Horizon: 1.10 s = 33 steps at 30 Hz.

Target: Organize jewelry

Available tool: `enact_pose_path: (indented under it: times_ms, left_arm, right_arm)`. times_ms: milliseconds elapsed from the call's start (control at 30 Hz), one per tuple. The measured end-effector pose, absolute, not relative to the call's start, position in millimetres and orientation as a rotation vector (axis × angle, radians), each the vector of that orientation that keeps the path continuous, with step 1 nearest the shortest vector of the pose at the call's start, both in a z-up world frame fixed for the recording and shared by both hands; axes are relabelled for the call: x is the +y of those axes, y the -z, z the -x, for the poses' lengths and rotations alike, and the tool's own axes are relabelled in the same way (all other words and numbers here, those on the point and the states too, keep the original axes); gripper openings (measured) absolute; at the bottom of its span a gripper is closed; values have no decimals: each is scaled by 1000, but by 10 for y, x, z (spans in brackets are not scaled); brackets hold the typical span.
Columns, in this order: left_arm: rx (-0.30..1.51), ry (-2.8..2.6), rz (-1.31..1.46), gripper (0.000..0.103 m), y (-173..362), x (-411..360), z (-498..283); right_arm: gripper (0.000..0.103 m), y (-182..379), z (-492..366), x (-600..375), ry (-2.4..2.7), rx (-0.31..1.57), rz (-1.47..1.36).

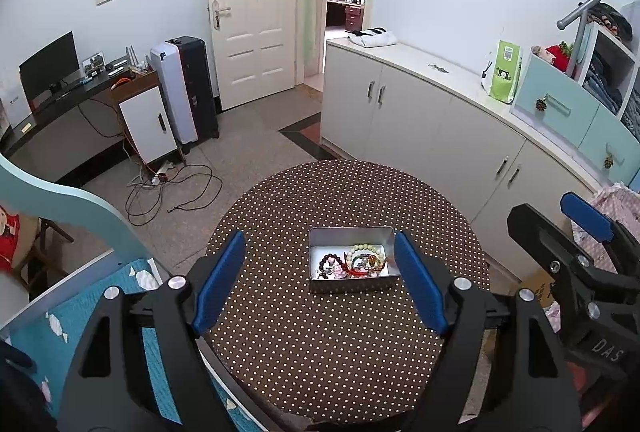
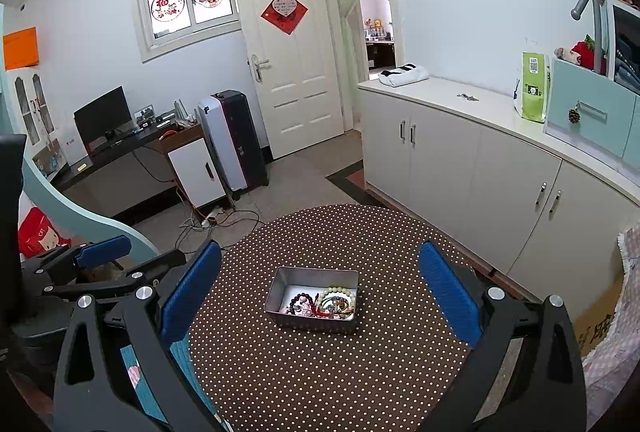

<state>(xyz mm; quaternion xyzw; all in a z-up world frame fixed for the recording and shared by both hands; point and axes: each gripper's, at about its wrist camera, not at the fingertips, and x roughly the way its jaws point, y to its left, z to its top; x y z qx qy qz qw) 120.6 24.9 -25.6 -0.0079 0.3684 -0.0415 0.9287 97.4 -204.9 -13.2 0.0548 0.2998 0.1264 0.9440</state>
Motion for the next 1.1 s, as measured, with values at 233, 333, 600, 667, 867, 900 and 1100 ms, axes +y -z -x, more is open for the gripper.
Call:
enact_pose_path:
  times_ms: [233,333,600,667,867,900,1100]
  left_arm:
    - [757,90,18,78,264,247,-1219]
    - [759,87,18,79,266,247,-1225]
    - [766,89,21,81,276,243,-1238]
    - [767,90,23,81,283,247,-1248]
    - [764,91,21,81,295,251,-1252]
    - [765,91,21,81,295,255,-1253]
    - [771,90,22,81,307,264,-1267]
  right_arm:
    - [96,119,-986,-2069,-253,619,-117]
    - [96,122,-1001,-2066,-254,619,-118]
    - [96,137,-1039,-2083,-255,634,-129]
    - [96,136,-1044,-2079,-256,636,-131]
    - [96,150,-1054,-2088,-257,636,-137]
    - [96,150,-1054,-2087,-257,637,-137]
    - [96,153,-1057,-2085,-255,640,-137]
